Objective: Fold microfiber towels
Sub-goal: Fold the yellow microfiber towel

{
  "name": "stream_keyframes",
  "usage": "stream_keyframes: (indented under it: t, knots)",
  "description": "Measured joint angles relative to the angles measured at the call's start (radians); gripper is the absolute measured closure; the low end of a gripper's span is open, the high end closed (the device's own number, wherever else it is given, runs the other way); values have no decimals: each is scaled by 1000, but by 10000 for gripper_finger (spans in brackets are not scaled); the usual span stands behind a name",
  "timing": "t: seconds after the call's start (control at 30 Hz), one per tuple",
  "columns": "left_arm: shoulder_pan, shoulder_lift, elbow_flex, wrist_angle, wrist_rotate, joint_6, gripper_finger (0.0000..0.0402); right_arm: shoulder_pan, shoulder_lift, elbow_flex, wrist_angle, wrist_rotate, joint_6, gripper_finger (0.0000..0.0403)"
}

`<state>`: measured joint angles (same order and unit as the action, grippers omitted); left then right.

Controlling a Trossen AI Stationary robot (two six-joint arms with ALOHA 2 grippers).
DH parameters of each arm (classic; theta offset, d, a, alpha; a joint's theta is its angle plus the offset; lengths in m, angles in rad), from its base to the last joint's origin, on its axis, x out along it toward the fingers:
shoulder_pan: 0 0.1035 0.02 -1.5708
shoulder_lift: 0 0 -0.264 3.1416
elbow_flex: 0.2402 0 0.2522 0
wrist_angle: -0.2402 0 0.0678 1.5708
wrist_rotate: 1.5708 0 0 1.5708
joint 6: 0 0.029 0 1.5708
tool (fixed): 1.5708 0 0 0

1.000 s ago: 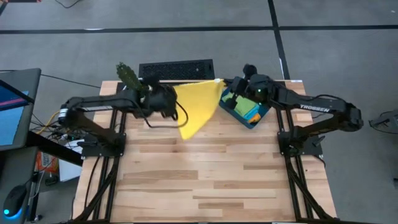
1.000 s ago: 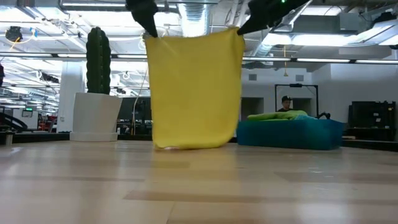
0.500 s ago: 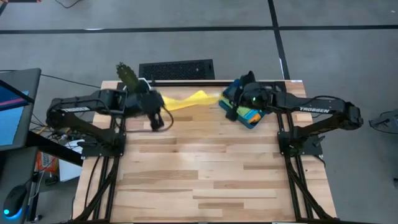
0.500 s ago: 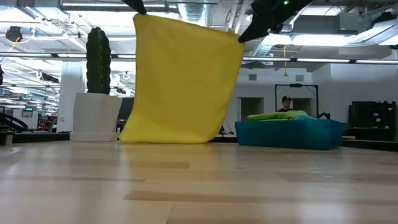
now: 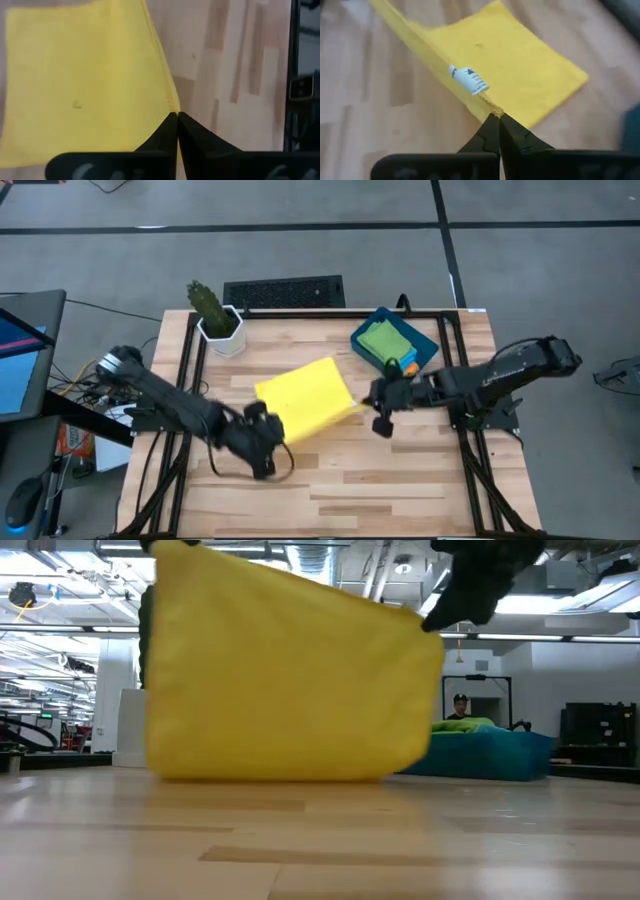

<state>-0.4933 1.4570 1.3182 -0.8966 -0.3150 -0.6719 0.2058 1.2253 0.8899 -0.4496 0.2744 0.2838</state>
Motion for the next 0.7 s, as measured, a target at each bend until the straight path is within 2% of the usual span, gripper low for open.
stream_keyframes:
  t: [0.13,0.3,0.5,0.7]
  knots:
    - [-61,118,-1,44,-6,-35,401,93,11,-43,51,46,84,385]
    - [-78,224,-2,43,-18,-87,401,127,71,-63,107,52,109,387]
    - [-79,232,-2,33,-54,-86,401,56,187,-63,165,64,18,382]
    - [-60,218,-2,-114,-151,-63,401,-87,256,-63,229,38,-142,386]
